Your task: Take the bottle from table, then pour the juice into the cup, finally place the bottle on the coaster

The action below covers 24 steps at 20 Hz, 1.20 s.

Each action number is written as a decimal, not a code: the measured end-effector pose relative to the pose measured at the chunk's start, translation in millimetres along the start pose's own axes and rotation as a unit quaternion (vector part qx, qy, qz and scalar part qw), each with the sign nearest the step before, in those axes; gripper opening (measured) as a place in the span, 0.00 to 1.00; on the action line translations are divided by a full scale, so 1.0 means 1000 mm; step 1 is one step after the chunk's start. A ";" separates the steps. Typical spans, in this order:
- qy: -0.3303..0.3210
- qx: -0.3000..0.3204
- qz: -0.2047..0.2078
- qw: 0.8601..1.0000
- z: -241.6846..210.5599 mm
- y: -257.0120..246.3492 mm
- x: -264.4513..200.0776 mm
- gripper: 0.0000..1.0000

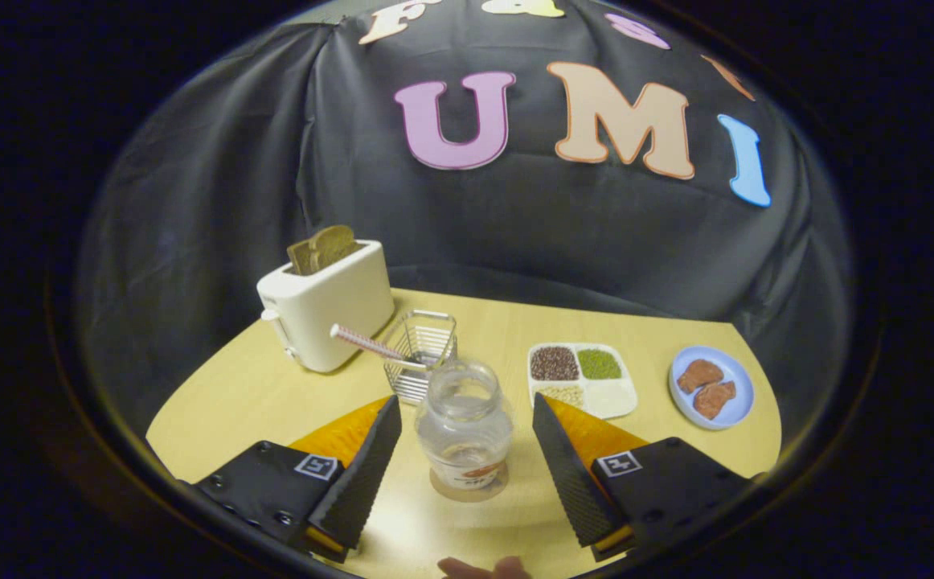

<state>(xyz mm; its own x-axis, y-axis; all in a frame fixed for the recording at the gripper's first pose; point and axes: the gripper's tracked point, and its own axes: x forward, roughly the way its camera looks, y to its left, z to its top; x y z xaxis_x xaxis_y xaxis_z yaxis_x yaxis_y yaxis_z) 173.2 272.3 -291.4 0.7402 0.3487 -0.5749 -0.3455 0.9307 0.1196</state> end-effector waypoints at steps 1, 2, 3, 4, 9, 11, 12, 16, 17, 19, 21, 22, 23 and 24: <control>-0.009 0.001 0.001 1.000 0.010 0.000 -0.008 1.00; -0.019 0.003 0.002 1.000 0.022 0.000 -0.016 1.00; -0.030 0.004 0.001 1.000 0.035 -0.001 -0.026 1.00; -0.041 0.002 -0.003 0.999 0.047 -0.003 -0.037 1.00; -0.095 0.000 -0.018 0.995 0.108 -0.012 -0.097 1.00; -0.119 0.002 -0.028 0.993 0.131 -0.019 -0.123 1.00; -0.132 0.005 -0.030 0.991 0.141 -0.021 -0.138 1.00; -0.167 0.014 -0.042 0.985 0.172 -0.036 -0.194 1.00; -0.178 0.016 -0.045 0.983 0.180 -0.042 -0.207 1.00; -0.193 0.020 -0.049 0.980 0.193 -0.053 -0.235 1.00; -0.203 0.027 -0.056 0.977 0.201 -0.068 -0.257 1.00; -0.211 0.031 -0.058 0.975 0.207 -0.074 -0.268 1.00; -0.221 0.034 -0.061 0.973 0.212 -0.080 -0.277 1.00; -0.228 0.035 -0.065 0.971 0.215 -0.087 -0.283 1.00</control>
<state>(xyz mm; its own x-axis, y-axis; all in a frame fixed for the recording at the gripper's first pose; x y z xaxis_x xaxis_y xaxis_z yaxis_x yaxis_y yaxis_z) 118.1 116.5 35.3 0.9587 0.2261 -0.1727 -0.2044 0.9696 0.1344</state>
